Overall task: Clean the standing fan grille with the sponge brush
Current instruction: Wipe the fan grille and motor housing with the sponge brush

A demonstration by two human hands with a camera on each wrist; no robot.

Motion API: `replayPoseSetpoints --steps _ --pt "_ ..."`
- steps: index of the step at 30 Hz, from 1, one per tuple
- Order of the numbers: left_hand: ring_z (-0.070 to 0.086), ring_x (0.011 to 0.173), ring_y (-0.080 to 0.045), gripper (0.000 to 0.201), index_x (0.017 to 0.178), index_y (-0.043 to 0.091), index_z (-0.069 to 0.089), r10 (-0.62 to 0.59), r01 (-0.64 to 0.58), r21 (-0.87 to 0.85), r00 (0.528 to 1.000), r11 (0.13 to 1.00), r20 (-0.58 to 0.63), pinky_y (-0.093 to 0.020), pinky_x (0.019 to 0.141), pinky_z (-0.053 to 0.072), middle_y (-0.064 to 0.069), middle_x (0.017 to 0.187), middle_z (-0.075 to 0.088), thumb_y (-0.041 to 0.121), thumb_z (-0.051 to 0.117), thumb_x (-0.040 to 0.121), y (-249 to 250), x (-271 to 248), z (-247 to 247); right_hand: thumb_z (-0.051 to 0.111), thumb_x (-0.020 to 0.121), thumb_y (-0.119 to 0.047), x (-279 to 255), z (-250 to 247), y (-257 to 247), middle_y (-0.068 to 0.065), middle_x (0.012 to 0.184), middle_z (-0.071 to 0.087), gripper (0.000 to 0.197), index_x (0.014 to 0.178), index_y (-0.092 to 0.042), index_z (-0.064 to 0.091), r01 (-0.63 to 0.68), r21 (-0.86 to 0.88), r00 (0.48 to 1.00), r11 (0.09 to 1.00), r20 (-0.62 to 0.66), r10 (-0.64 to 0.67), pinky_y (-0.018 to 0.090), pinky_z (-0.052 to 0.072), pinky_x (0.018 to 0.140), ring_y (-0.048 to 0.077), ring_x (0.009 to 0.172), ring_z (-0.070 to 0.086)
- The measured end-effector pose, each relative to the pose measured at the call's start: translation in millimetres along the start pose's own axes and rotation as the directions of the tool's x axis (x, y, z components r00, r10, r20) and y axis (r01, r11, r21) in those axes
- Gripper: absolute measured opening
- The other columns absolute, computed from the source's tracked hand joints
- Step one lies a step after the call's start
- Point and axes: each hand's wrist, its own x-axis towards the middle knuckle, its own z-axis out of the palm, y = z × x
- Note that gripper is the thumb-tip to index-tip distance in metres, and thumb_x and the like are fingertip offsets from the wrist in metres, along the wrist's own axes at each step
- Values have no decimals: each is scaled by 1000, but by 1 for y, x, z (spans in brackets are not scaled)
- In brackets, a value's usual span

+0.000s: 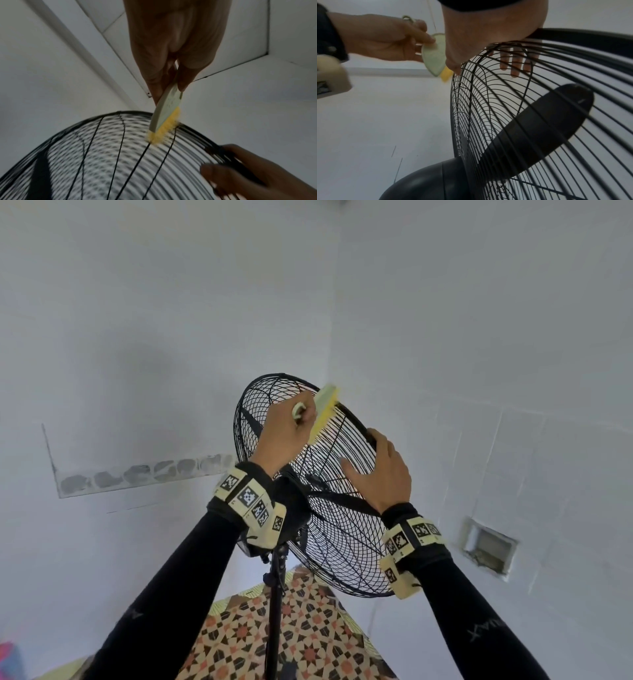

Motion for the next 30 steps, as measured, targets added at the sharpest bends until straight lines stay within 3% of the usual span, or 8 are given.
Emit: replayPoseSetpoints --steps 6,9,15,20,22,25,28,30 --pt "49 63 6 47 66 23 39 -62 69 -62 993 996 103 -9 61 41 21 64 52 -8 61 94 -30 -10 -20 49 79 -80 14 11 -13 9 140 52 90 142 -17 38 -100 -184 994 978 -49 93 54 47 95 32 123 49" --pt "52 64 9 49 63 25 42 -11 16 -69 997 997 79 -9 63 40 22 62 54 -10 63 90 -27 7 -24 45 73 -93 20 21 -29 9 143 48 103 144 -20 35 -147 -265 988 953 -80 131 58 44 97 34 125 48" --pt "62 72 17 34 64 16 61 43 -44 -51 999 998 -26 -4 69 47 18 68 62 -5 78 85 -32 3 -23 52 72 -92 18 27 -25 6 135 55 94 140 -27 43 -202 -233 968 951 -197 157 54 39 95 31 119 52" --pt "65 68 -1 48 66 31 53 163 -163 14 986 987 -42 -13 59 51 20 65 58 -9 72 85 -36 -9 -10 57 68 -92 20 28 -20 1 134 56 92 137 -31 47 -211 -170 961 963 -216 173 52 36 97 28 119 52" --pt "75 85 -15 44 67 26 56 144 -143 55 990 988 -2 -18 56 58 13 78 69 -10 72 87 -50 -26 -5 57 68 -92 22 28 -16 1 135 55 92 136 -32 45 -223 -159 962 962 -198 190 53 35 99 27 121 51" --pt "75 99 -31 50 66 29 52 95 -95 61 995 994 1 -4 53 48 -10 108 78 -14 70 85 -79 -47 0 54 68 -94 25 26 -15 2 137 54 94 137 -32 43 -232 -153 964 961 -167 206 55 34 100 27 122 50" --pt "68 117 -28 54 66 32 49 83 -84 -25 996 996 -34 -18 59 60 -12 118 75 -12 70 89 -86 -48 -7 54 68 -93 24 27 -20 1 134 55 94 137 -30 45 -229 -160 963 960 -182 199 53 34 99 27 121 51" --pt "66 114 -18 35 79 25 57 114 -124 -87 988 988 -107 -23 64 63 -8 126 72 -4 72 92 -75 -43 -10 55 69 -91 23 29 -22 1 133 55 92 137 -29 45 -220 -170 963 961 -193 186 52 35 99 26 120 51"
